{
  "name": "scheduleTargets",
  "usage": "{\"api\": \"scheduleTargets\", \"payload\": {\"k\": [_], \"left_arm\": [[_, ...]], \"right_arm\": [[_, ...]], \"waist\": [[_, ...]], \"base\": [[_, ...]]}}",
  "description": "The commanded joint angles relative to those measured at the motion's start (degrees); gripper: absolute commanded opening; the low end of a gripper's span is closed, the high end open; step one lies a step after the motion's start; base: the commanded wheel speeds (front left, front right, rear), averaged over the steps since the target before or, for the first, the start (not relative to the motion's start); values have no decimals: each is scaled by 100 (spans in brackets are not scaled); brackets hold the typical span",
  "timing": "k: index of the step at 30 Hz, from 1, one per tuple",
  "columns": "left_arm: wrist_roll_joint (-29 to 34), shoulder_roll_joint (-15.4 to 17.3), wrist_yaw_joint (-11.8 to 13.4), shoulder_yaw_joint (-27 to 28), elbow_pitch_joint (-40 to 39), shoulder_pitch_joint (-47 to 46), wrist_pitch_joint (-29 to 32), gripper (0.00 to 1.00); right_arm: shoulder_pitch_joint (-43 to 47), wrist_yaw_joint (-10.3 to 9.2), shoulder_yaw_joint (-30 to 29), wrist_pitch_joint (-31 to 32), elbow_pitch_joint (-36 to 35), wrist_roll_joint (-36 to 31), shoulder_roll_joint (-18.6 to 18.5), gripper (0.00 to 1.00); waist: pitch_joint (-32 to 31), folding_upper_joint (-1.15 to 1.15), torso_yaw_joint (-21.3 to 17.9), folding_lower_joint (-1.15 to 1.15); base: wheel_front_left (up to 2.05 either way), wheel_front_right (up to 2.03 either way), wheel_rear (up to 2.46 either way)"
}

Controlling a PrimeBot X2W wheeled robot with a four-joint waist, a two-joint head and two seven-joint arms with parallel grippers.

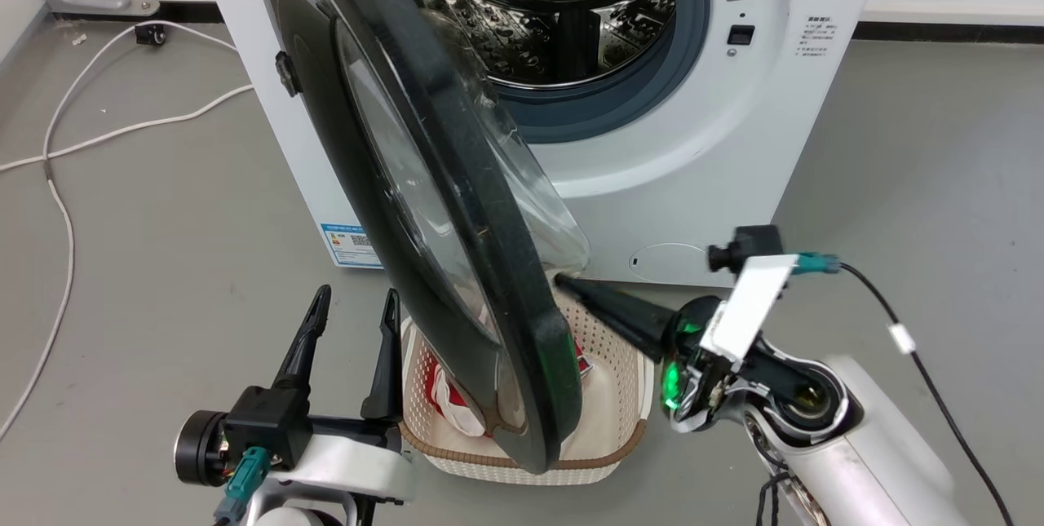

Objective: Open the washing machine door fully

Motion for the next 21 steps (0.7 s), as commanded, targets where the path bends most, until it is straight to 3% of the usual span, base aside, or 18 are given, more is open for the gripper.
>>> {"api": "scheduleTargets", "payload": {"k": [1,8,16,21], "left_arm": [[-16,1,24,11,3,35,-15,100],[-27,1,54,45,22,91,-15,100],[14,1,49,130,63,176,-15,100],[31,2,26,210,121,269,-15,100]], "right_arm": [[125,13,-72,-161,-39,-59,-6,0],[546,14,-764,-1895,-209,-643,-74,0],[1363,14,-1427,-3028,-663,-1010,-434,0],[1909,13,-1646,-3781,-890,-1618,-709,0]], "waist": [[-6,0,-3,1],[-89,0,-64,1],[-176,0,-223,1],[-268,0,-296,1]], "base": [[0,0,0],[0,0,0],[0,0,0],[0,0,0]]}}
